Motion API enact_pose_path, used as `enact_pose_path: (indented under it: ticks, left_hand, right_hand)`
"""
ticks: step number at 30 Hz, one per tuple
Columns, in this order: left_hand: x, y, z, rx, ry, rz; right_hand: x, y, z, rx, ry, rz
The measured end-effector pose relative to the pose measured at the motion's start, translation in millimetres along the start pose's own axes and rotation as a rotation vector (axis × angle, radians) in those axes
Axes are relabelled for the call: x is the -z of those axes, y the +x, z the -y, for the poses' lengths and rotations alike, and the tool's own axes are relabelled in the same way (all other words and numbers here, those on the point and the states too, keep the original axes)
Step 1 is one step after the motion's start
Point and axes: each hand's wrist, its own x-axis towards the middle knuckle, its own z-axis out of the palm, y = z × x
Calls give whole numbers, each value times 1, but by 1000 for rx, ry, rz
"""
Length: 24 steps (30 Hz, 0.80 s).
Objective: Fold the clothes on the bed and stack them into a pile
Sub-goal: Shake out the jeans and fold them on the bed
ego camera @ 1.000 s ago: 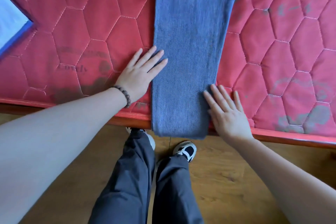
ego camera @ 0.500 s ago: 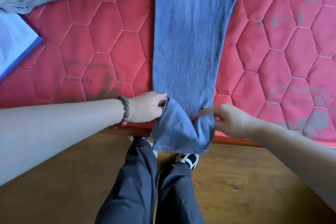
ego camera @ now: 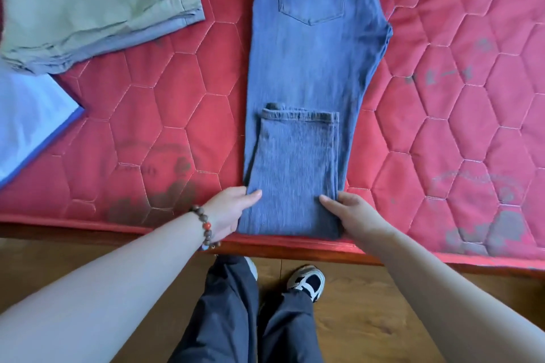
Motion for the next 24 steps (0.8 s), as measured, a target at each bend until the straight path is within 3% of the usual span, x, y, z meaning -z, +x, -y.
enact_pose_path:
  ticks: [4,10,16,24]
  left_hand:
    - [-5,-12,12,34,-94,-19]
    - [-17,14,-42,-384,73,-284]
    - [-19,39,-82,-586,160,-411]
    - [-7,66,-100,-419,77,-266]
  right_hand:
    - [-7,-12,-14,-40,-58,-42]
    - [-12,16,46,302,-152,-328]
    - [-11,36,87,520,-43,-428]
    - [-7,57,103,404,-136,-552]
